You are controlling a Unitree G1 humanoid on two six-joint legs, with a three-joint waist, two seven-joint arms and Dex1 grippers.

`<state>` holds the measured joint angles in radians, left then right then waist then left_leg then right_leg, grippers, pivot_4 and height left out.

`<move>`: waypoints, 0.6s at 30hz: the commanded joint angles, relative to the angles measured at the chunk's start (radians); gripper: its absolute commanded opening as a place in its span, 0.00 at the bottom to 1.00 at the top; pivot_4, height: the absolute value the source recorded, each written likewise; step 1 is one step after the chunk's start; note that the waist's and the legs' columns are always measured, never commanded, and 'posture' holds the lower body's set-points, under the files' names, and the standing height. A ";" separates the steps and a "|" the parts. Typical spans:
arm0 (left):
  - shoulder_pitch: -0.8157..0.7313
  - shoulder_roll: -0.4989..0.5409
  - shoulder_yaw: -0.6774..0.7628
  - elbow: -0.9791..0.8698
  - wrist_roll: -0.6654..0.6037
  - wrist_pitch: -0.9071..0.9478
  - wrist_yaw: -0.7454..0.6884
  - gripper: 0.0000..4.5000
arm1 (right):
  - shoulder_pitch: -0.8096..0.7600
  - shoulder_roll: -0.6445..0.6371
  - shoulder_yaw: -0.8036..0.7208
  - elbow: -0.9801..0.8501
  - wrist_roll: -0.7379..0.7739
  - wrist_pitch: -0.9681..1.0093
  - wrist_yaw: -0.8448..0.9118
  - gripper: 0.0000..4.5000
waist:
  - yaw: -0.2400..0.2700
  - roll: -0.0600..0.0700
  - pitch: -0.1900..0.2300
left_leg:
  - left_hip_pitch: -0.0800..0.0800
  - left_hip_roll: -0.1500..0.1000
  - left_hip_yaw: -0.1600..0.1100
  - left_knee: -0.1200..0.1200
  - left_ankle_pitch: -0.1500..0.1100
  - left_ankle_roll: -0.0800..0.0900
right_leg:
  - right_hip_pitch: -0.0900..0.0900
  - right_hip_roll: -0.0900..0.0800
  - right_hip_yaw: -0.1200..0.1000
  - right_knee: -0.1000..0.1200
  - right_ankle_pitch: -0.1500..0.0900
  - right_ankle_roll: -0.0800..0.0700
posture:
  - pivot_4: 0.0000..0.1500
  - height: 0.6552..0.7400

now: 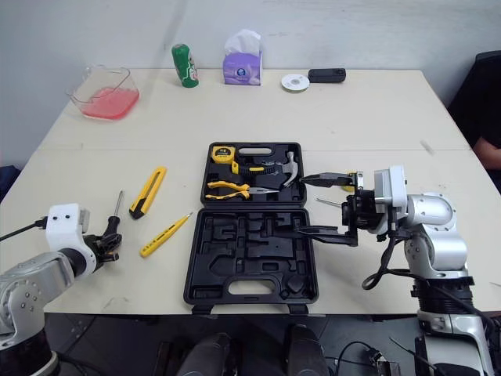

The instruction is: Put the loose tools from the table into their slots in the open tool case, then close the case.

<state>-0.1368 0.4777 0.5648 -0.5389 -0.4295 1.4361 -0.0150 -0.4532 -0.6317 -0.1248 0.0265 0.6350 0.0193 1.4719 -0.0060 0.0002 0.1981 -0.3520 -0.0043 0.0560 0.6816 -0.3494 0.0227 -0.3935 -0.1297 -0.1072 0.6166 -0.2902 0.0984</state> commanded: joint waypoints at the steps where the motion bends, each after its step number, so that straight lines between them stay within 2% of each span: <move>1: 0.042 0.055 0.024 0.025 0.054 -0.080 -0.029 0.22 | 0.006 -0.016 -0.038 -0.017 -0.001 -0.019 -0.019 1.00 | 0.001 0.000 0.000 | 0.000 0.000 0.000 0.000 0.000 0.000 | 0.000 0.000 0.000 0.000 0.000 0.000 | 1.00 1.00; 6: 0.065 0.194 -0.006 0.020 0.031 -0.315 -0.209 0.22 | 0.043 -0.058 -0.076 -0.025 -0.003 -0.007 -0.037 1.00 | 0.013 -0.001 0.001 | -0.003 0.000 -0.001 0.000 0.000 0.000 | -0.002 -0.001 -0.001 -0.001 0.000 -0.001 | 1.00 1.00; 9: 0.138 0.354 -0.053 0.086 0.084 -0.620 -0.440 0.22 | 0.095 -0.091 -0.127 -0.027 -0.017 -0.019 -0.065 1.00 | 0.018 -0.001 0.001 | -0.003 0.000 -0.001 0.000 -0.001 0.001 | -0.002 -0.002 -0.001 -0.006 0.000 -0.001 | 1.00 1.00; 12: 0.140 0.422 -0.100 0.118 0.060 -0.943 -0.711 0.22 | 0.129 -0.118 -0.164 -0.011 -0.031 -0.043 -0.077 1.00 | 0.023 0.000 0.001 | -0.004 0.000 -0.001 0.000 -0.003 0.001 | -0.002 -0.002 -0.001 -0.010 0.000 -0.001 | 1.00 1.00; 16: -0.011 0.444 -0.189 0.197 0.022 -1.059 -0.844 0.22 | 0.166 -0.148 -0.207 -0.010 -0.044 -0.055 -0.105 1.00 | 0.028 0.000 0.002 | -0.004 0.000 -0.001 0.000 -0.003 0.001 | -0.002 -0.003 -0.002 -0.010 0.000 -0.001 | 1.00 1.00; 18: -0.072 0.483 -0.265 0.162 -0.029 -1.042 -0.958 0.22 | 0.200 -0.160 -0.228 -0.026 -0.039 -0.056 -0.108 1.00 | 0.027 0.000 0.002 | -0.004 0.000 0.000 0.000 -0.003 0.001 | -0.002 -0.002 -0.002 -0.009 0.000 -0.002 | 1.00 1.00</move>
<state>-0.1886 0.9308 0.3262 -0.3379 -0.4125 0.4057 -0.8981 -0.2657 -0.7751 -0.3128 0.0285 0.5831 -0.0226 1.3693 0.0212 0.0007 0.1998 -0.3561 -0.0038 0.0556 0.6815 -0.3522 0.0244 -0.3953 -0.1310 -0.1099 0.6082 -0.2900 0.0968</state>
